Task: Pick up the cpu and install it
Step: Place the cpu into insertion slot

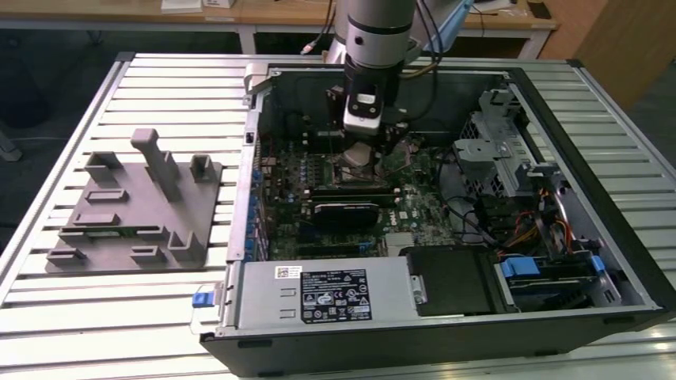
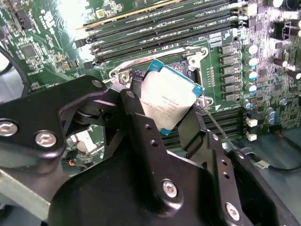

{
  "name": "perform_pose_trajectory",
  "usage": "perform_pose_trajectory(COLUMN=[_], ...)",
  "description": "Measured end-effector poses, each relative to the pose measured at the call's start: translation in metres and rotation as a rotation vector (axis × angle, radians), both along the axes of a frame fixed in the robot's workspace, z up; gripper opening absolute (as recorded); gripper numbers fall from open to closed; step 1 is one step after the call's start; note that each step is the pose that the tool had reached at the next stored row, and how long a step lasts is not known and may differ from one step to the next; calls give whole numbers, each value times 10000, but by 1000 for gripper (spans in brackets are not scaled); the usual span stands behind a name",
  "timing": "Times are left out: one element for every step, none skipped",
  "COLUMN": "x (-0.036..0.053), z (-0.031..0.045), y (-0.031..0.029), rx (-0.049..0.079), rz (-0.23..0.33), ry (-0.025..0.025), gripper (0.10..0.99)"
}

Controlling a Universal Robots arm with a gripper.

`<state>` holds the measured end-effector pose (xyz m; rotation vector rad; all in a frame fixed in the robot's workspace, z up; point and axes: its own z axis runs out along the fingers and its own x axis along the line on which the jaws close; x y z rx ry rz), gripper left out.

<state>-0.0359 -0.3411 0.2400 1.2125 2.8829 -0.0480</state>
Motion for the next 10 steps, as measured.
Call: perform_pose_trajectory(x=[0,0,0,0,0,0,0,0,0,0], z=[0,0,0,0,0,-1,-1,-1,-1,-1], y=[0,0,0,0,0,0,0,0,0,0], rx=[-1,0,-1,0,-1,0,0,0,0,0], rz=[-117,-228,-340,-451,-563,-677,-803,-921,-1039,-1156], ry=[0,0,0,0,0,0,0,0,0,0], gripper=[545,545,545,545,545,545,545,545,545,545])
